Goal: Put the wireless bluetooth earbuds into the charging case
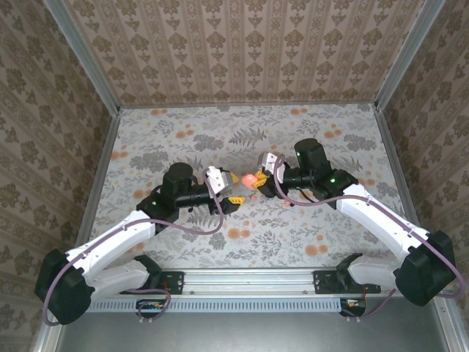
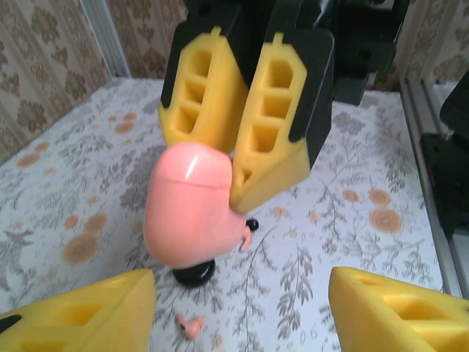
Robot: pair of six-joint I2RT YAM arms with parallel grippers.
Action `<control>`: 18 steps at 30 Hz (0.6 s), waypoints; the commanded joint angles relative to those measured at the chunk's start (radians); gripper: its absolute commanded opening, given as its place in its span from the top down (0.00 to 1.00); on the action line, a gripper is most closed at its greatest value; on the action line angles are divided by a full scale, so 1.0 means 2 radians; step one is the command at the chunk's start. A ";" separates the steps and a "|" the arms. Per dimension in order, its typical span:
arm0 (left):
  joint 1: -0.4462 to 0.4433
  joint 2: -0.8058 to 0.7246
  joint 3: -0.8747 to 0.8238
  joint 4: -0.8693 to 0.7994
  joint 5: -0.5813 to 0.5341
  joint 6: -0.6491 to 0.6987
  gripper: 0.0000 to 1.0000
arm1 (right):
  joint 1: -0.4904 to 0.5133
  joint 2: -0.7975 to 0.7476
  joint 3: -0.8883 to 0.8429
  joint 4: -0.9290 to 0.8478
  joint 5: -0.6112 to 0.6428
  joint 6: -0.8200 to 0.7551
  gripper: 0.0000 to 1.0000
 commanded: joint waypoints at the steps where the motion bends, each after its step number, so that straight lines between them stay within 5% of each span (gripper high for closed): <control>1: 0.005 -0.002 0.033 -0.077 -0.004 0.043 0.38 | 0.001 -0.001 -0.003 -0.020 0.023 0.009 0.89; 18: 0.008 0.026 0.067 -0.148 0.075 0.119 0.40 | 0.034 0.028 0.032 -0.111 0.013 -0.182 0.89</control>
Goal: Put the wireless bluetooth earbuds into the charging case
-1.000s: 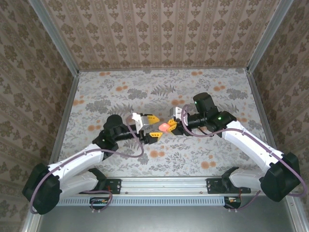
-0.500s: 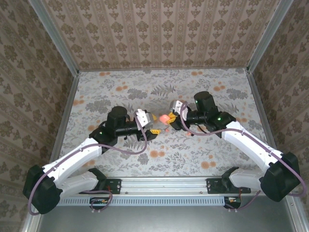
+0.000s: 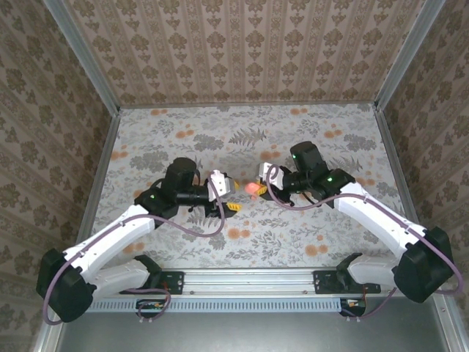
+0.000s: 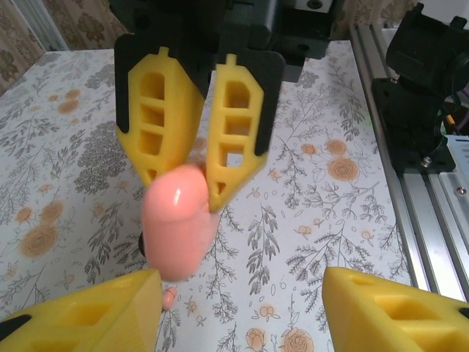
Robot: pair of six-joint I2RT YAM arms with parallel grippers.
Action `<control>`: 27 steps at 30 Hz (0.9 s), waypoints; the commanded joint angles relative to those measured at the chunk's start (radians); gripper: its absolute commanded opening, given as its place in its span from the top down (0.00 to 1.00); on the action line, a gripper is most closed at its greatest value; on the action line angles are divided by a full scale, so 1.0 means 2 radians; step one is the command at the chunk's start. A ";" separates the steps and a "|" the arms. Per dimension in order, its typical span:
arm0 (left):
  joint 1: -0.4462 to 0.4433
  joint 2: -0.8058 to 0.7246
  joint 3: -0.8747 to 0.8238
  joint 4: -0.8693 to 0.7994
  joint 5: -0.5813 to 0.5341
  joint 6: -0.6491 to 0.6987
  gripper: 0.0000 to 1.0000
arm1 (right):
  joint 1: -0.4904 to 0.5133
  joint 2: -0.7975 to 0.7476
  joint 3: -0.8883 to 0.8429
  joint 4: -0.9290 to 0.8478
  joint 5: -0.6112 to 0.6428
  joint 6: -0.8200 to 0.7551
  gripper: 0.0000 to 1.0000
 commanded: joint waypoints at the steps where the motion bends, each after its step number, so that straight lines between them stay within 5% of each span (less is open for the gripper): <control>1: 0.004 0.008 0.019 -0.019 0.022 0.029 0.40 | 0.014 0.008 0.019 -0.043 -0.006 -0.056 0.89; 9: 0.004 0.029 0.037 -0.049 0.032 0.061 0.42 | 0.027 0.002 0.028 -0.052 -0.032 -0.064 0.88; 27: 0.004 0.032 0.028 -0.016 0.042 0.040 0.64 | 0.033 0.003 0.043 -0.035 -0.067 -0.057 0.88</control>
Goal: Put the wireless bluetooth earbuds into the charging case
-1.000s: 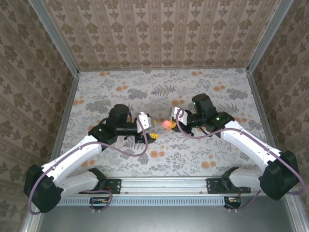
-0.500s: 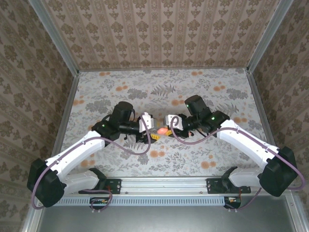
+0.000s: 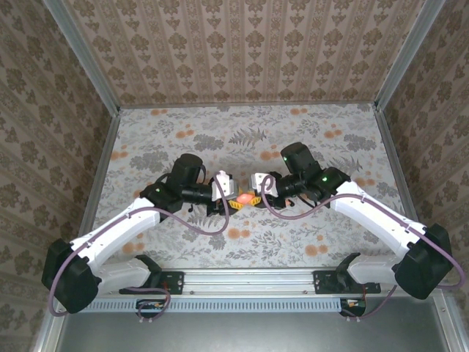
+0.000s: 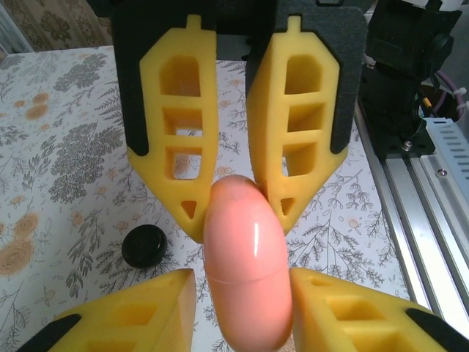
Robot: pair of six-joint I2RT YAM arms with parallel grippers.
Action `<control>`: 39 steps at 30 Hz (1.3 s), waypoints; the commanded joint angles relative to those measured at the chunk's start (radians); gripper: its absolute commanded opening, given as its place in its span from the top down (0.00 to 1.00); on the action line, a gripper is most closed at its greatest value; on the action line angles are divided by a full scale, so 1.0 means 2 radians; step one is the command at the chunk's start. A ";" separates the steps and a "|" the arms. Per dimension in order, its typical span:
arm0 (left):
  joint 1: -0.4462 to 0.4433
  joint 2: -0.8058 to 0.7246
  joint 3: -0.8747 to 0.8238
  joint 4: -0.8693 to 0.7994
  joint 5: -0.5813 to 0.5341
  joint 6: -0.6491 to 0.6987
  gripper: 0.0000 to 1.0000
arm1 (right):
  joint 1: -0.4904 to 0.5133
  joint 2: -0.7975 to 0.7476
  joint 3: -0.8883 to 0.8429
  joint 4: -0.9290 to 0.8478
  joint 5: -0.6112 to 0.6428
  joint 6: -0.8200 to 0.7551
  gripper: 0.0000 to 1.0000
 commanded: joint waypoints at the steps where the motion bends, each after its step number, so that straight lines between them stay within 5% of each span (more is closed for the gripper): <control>1: 0.004 -0.001 0.006 0.008 0.013 -0.001 0.66 | 0.004 0.001 0.016 0.003 -0.026 -0.008 0.88; 7: 0.006 -0.003 0.006 0.010 0.018 -0.003 0.76 | 0.006 -0.002 0.012 0.008 -0.026 -0.001 0.84; 11: 0.016 -0.004 -0.008 0.046 0.043 -0.025 0.78 | -0.040 -0.026 -0.034 0.092 -0.102 0.071 0.63; 19: 0.021 -0.011 -0.027 0.108 0.083 -0.069 0.81 | -0.085 -0.055 -0.069 0.112 -0.173 0.115 0.50; 33: 0.023 -0.014 -0.030 0.144 0.103 -0.101 0.82 | -0.081 -0.026 -0.048 0.108 -0.198 0.138 0.51; 39: 0.024 -0.017 -0.029 0.149 0.104 -0.107 0.81 | -0.080 -0.023 -0.039 0.103 -0.194 0.135 0.76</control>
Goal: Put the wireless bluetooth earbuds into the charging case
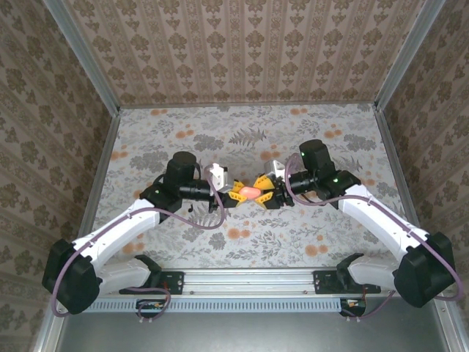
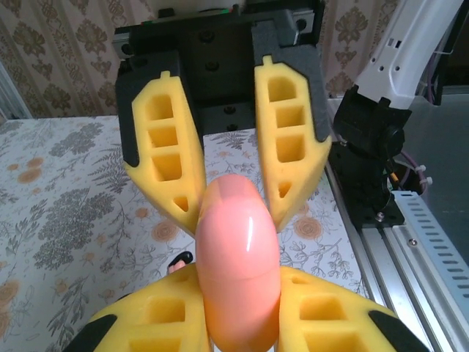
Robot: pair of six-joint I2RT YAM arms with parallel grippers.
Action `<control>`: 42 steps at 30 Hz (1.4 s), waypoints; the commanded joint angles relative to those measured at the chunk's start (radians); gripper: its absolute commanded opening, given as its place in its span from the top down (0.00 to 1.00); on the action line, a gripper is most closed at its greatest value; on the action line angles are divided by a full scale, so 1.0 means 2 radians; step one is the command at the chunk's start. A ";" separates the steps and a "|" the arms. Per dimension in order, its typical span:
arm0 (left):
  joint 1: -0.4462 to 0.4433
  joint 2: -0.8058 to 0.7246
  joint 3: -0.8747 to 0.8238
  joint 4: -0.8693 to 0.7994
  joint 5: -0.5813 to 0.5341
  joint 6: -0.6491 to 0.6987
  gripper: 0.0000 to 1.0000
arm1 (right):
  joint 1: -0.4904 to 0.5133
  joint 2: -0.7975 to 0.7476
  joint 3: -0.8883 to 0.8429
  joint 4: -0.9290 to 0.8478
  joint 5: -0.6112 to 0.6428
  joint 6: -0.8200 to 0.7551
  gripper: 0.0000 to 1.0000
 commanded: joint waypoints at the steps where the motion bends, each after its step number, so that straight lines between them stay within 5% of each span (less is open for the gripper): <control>1: 0.005 -0.014 -0.002 0.014 0.015 -0.012 0.81 | 0.002 -0.001 0.017 -0.003 -0.016 -0.004 0.81; 3: 0.004 -0.015 -0.003 0.013 0.014 -0.011 0.76 | 0.003 -0.004 0.020 -0.008 -0.007 -0.010 0.88; 6: 0.005 -0.014 -0.002 0.003 0.011 -0.001 0.56 | 0.011 -0.009 0.029 -0.038 0.029 -0.039 0.90; 10: 0.004 -0.013 -0.001 -0.005 0.010 0.004 0.50 | 0.033 -0.014 0.044 -0.078 0.085 -0.083 0.89; 22: -0.001 -0.012 0.006 -0.030 0.015 0.017 0.59 | 0.045 -0.015 0.050 -0.069 0.087 -0.086 0.89; 30: -0.004 -0.012 0.007 -0.042 0.014 0.027 0.77 | 0.044 -0.017 0.049 -0.064 0.087 -0.083 0.87; 35: -0.004 -0.013 0.009 -0.043 0.014 0.028 0.82 | 0.044 -0.018 0.043 -0.034 0.095 -0.051 0.64; 42: -0.005 -0.015 0.008 -0.042 0.013 0.027 0.83 | 0.030 -0.019 0.047 -0.020 0.120 -0.032 0.60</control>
